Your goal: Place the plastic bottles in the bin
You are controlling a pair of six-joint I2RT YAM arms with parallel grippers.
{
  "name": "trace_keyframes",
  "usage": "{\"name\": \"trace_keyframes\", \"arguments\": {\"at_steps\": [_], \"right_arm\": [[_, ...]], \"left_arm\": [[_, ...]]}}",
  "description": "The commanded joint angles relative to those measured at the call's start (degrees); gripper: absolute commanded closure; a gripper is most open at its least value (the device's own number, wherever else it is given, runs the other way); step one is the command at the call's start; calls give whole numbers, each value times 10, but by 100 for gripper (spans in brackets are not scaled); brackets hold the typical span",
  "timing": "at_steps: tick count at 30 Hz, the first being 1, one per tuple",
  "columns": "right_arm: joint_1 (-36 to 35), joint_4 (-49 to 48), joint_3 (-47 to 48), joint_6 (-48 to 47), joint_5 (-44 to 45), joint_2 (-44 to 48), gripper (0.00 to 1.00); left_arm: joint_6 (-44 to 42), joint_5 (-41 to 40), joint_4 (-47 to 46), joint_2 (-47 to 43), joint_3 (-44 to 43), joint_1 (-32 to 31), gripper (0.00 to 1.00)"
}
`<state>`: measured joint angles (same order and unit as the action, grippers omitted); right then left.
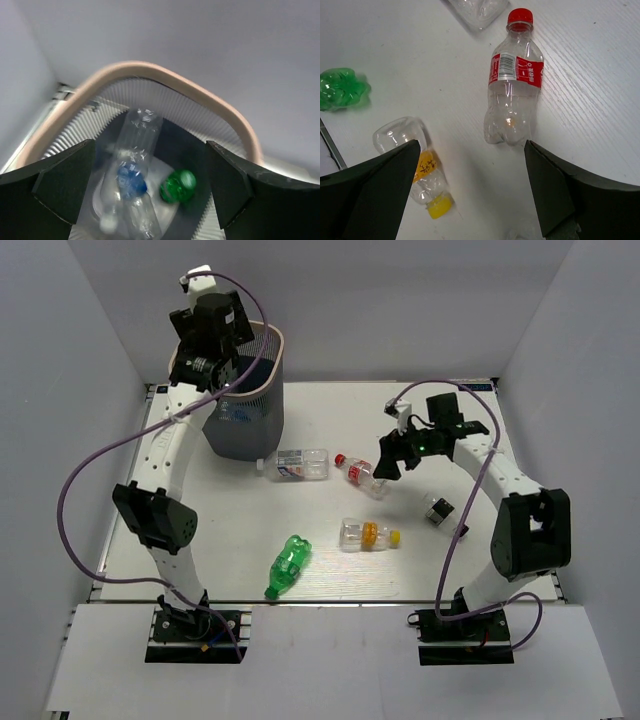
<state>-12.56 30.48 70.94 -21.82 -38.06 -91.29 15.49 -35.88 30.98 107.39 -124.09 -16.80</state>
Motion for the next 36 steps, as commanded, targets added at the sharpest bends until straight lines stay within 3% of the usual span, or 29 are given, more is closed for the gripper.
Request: {"name": "trace_keyframes", "arguments": {"at_steps": [1, 7, 9, 14, 22, 25, 26, 29, 30, 32, 33, 36], "right_arm": [[-26, -10, 31, 2, 25, -42, 10], [-69, -35, 61, 16, 112, -104, 10], [-77, -49, 68, 16, 159, -121, 10], [-90, -61, 94, 1, 233, -167, 10], [-104, -71, 79, -23, 256, -209, 10], [-110, -74, 76, -28, 258, -213, 22], [-109, -80, 75, -31, 251, -212, 34], [-109, -69, 74, -44, 227, -208, 55], [-108, -67, 75, -46, 222, -208, 68], [-107, -53, 73, -52, 196, -204, 79], [-107, -50, 70, -54, 192, -200, 97], [-106, -25, 63, -72, 159, -179, 100]], "left_arm": [[-48, 146, -12, -83, 24, -20, 0], [-73, 415, -26, -288, 286, -40, 0], [-73, 457, -31, -348, 396, -53, 0], [-29, 508, 42, -486, 568, -64, 0], [70, 529, 44, -559, 732, -80, 0], [93, 522, 33, -565, 772, -85, 0], [100, 522, 33, -572, 772, -90, 0], [105, 515, 33, -577, 795, -90, 0], [105, 515, 27, -577, 805, -96, 0], [111, 520, 21, -577, 815, -96, 0], [111, 520, 12, -577, 826, -101, 0], [117, 521, 0, -577, 832, -107, 0]]}}
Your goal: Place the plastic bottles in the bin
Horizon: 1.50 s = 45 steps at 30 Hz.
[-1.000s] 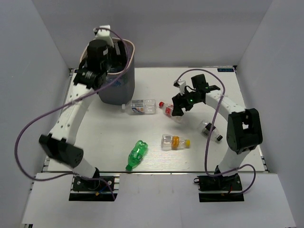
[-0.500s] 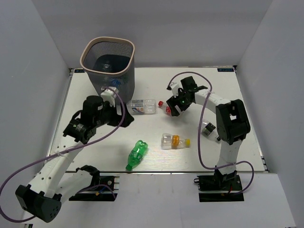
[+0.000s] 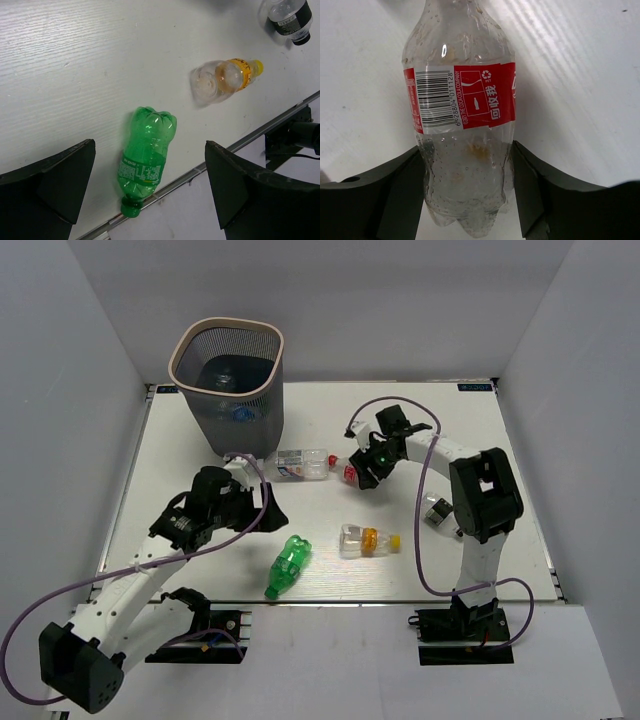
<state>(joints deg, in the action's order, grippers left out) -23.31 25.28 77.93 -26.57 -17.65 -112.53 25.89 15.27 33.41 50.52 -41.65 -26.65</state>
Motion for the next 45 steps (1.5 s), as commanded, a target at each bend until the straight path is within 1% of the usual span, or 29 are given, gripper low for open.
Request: {"name": "trace_keyframes", "arguments": {"at_steps": [1, 3, 5, 9, 10, 12, 14, 15, 16, 17, 20, 21, 22, 24, 25, 26, 27, 28, 29, 31, 33, 35, 36, 37, 38, 40, 41, 45], "right_arm": [[1, 31, -6, -32, -53, 40, 100], [2, 57, -2, -43, -73, 66, 100], [2, 91, 23, -58, -84, 92, 100], [4, 124, 71, -61, -123, 134, 100], [2, 127, 102, -60, -132, 146, 100], [-1, 130, 128, -46, -137, 163, 100], [-9, 130, 195, -16, -157, 163, 100], [-9, 130, 213, -1, -161, 159, 100], [-15, 128, 264, 7, -170, 159, 100], [-23, 121, 279, 21, -173, 157, 100], [-46, 75, 335, 46, -178, 145, 100], [-52, 40, 347, 63, -175, 132, 100], [-66, 23, 381, 72, -171, 121, 100], [-75, -30, 401, 102, -162, 105, 100], [-86, -67, 424, 108, -161, 82, 100], [-96, -118, 428, 125, -151, 75, 100], [-103, -144, 431, 143, -148, 71, 100], [-109, -226, 430, 163, -145, 55, 100], [-119, -246, 430, 172, -130, 50, 100], [-130, -324, 454, 203, -111, 21, 100], [-134, -349, 469, 219, -109, -2, 100], [-140, -436, 455, 236, -110, -17, 100], [-143, -497, 416, 246, -104, -20, 100], [-147, -526, 406, 259, -99, -22, 100], [-147, -581, 401, 262, -95, -38, 100], [-154, -588, 433, 285, -78, -57, 100], [-154, -585, 458, 290, -76, -88, 100], [-167, -567, 530, 285, -63, -143, 100]], "left_arm": [[13, 9, -25, -9, 13, -9, 0], [13, 9, -32, -9, 13, -15, 0], [13, 14, -43, -3, 18, -15, 0], [13, 20, -56, 9, 24, -26, 0], [13, 20, -63, 9, 24, -26, 0], [13, 20, -63, 15, 24, -32, 0], [13, 20, -63, 15, 24, -38, 0], [13, 20, -63, 15, 24, -45, 0], [13, 14, -69, 15, 24, -45, 0], [13, 14, -69, 9, 24, -45, 0], [18, 20, -69, 9, 29, -55, 0], [18, 20, -69, 16, 29, -55, 0], [18, 20, -69, 16, 29, -61, 0], [18, 20, -69, 16, 29, -61, 0], [18, 14, -63, 16, 29, -67, 0], [18, 7, -63, 10, 29, -67, 0], [18, 1, -58, 10, 29, -67, 0], [18, 1, -58, 5, 24, -73, 0], [24, -4, -58, 5, 24, -73, 0], [24, -9, -51, 5, 24, -78, 0], [30, -15, -45, -1, 18, -78, 0], [30, -22, -39, -1, 18, -83, 0], [30, -29, -26, -1, 11, -83, 0], [30, -29, -26, -1, 6, -88, 0], [30, -34, -17, -1, 6, -89, 0], [25, -34, -4, 4, -8, -94, 0], [25, -39, -4, 5, -8, -94, 0], [25, -39, 3, 11, -14, -99, 0]]}}
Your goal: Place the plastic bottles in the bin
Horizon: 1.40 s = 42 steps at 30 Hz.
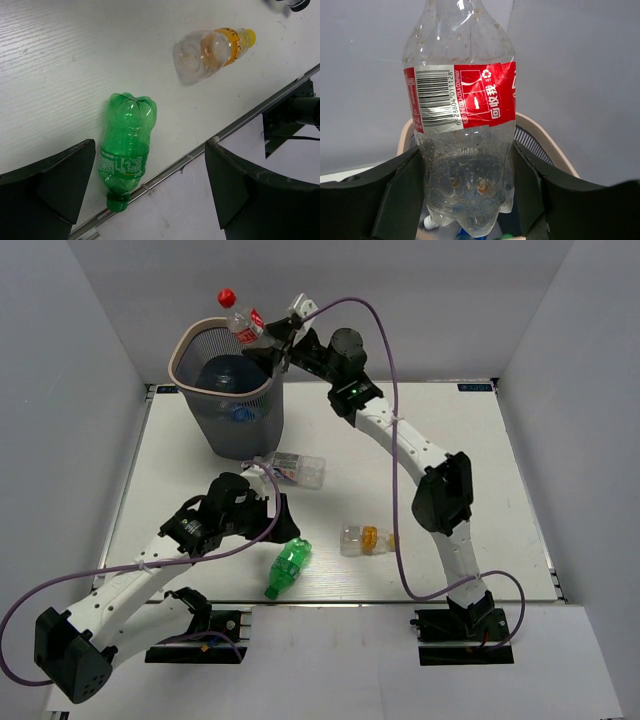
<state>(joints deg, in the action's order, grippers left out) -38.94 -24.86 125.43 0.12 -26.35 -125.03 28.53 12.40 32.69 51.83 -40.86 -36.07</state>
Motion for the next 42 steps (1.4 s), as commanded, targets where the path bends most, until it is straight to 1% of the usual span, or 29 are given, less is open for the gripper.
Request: {"name": "trace_keyframes", "arguments": {"at_steps": [1, 4, 6, 7, 9, 10, 12, 13, 16, 17, 18, 21, 23, 26, 28, 29, 30, 31, 32, 33, 34, 35, 36, 37, 38, 39, 40, 41, 42], "right_arm": [[-15, -64, 60, 16, 23, -28, 100], [-23, -69, 62, 2, 9, -48, 100], [-26, -71, 55, 2, 8, -57, 95], [-28, -74, 54, 3, 9, -60, 82], [-30, -70, 56, 1, 19, -68, 66], [-30, -69, 56, 2, 21, -68, 44], [-29, -63, 57, 1, 23, -71, 34], [-30, -61, 55, -16, 19, -69, 28], [-28, -55, 45, -33, 20, -56, 22], [-25, -54, 41, -35, 20, -51, 22], [-24, -52, 29, -37, 20, -37, 19], [-17, -49, 4, -47, 19, -9, 17], [-11, -41, -4, -47, 16, 1, 14], [-2, -16, -4, -56, 14, 32, 14], [7, 12, -7, -55, 15, 71, 18], [16, 32, -24, -52, 21, 85, 22], [20, 44, -33, -51, 24, 101, 42], [32, 59, -42, -51, 27, 116, 59], [43, 107, -87, -56, 36, 170, 76], [55, 125, -108, -59, 42, 189, 100], [61, 144, -129, -83, 46, 230, 100], [69, 209, -197, -92, 46, 266, 100], [86, 233, -220, -102, 33, 301, 100], [93, 286, -244, -129, 31, 319, 100], [98, 319, -324, -132, 29, 350, 91], [122, 332, -350, -137, 24, 383, 73], [128, 360, -375, -142, 24, 399, 52], [143, 381, -442, -143, 24, 438, 48], [149, 392, -465, -142, 24, 450, 44]], "left_arm": [[-1, -11, 11, -2, -22, -10, 0], [-1, -11, 16, -2, -22, -10, 0], [-1, -16, 22, -2, -22, -15, 0], [-1, -21, 27, -8, -22, -15, 0], [-1, -21, 33, -8, -22, -15, 0], [-1, -21, 33, -8, -27, -22, 0], [-1, -26, 41, -8, -27, -22, 0], [-1, -26, 41, -2, -27, -22, 0], [-1, -32, 46, 15, -33, -27, 0], [-1, -32, 46, 15, -33, -27, 0], [-1, -32, 46, 26, -33, -32, 0], [-1, -42, 46, 43, -44, -37, 0], [5, -48, 46, 54, -44, -44, 0], [11, -54, 40, 68, -49, -56, 0], [17, -60, 40, 74, -55, -71, 0], [24, -72, 46, 74, -55, -76, 0], [24, -77, 46, 79, -55, -76, 0], [32, -83, 46, 79, -55, -84, 0], [39, -97, 51, 79, -60, -93, 0], [39, -103, 51, 85, -60, -93, 0], [45, -109, 56, 94, -66, -101, 0], [53, -121, 56, 101, -66, -111, 0], [53, -121, 56, 109, -73, -116, 0], [58, -130, 56, 119, -81, -116, 0], [58, -135, 56, 141, -86, -131, 0], [58, -142, 56, 154, -97, -137, 0], [64, -148, 56, 166, -102, -143, 0], [64, -160, 56, 192, -108, -154, 0], [64, -167, 63, 204, -117, -160, 0]]}}
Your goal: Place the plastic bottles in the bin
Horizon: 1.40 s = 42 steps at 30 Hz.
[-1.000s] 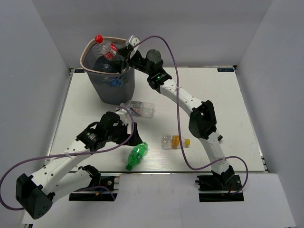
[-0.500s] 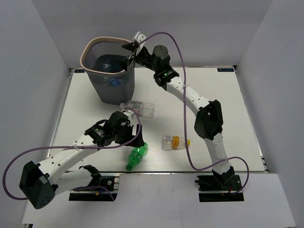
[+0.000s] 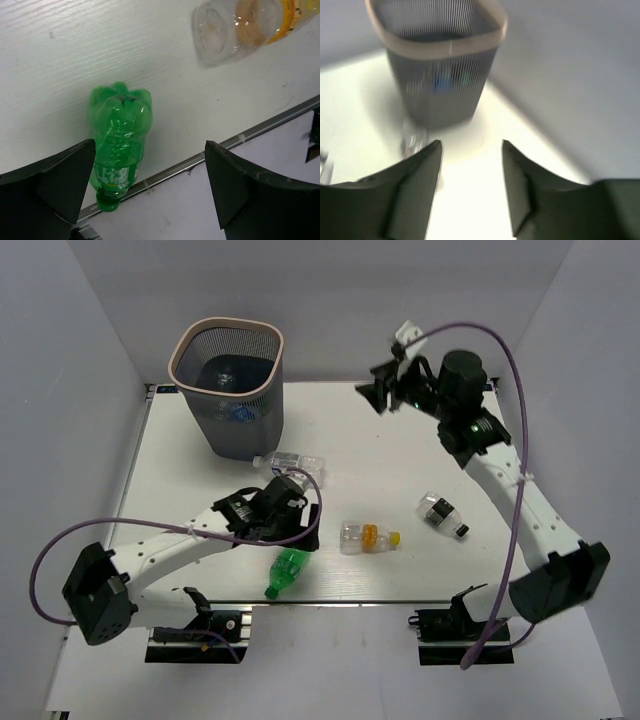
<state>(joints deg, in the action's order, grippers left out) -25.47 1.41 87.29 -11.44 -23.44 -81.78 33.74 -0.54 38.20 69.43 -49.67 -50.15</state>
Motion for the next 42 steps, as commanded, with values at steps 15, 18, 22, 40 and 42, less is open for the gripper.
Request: {"name": "trace_keyframes", "arguments": {"at_steps": [15, 18, 22, 40, 42], "right_arm": [[113, 192, -280, -24, -107, 128, 36], [120, 199, -280, -25, -115, 133, 36], [131, 218, -281, -36, -115, 138, 33], [162, 251, -299, -38, -122, 164, 32], [168, 261, -302, -46, -120, 167, 32]], "left_arm": [[56, -120, 18, 98, -21, -43, 0], [56, -112, -2, 110, -3, -49, 0], [56, -112, -2, 121, -3, -49, 1], [32, -129, 7, 146, -38, -54, 72], [18, -135, 18, 139, -76, -54, 77]]}}
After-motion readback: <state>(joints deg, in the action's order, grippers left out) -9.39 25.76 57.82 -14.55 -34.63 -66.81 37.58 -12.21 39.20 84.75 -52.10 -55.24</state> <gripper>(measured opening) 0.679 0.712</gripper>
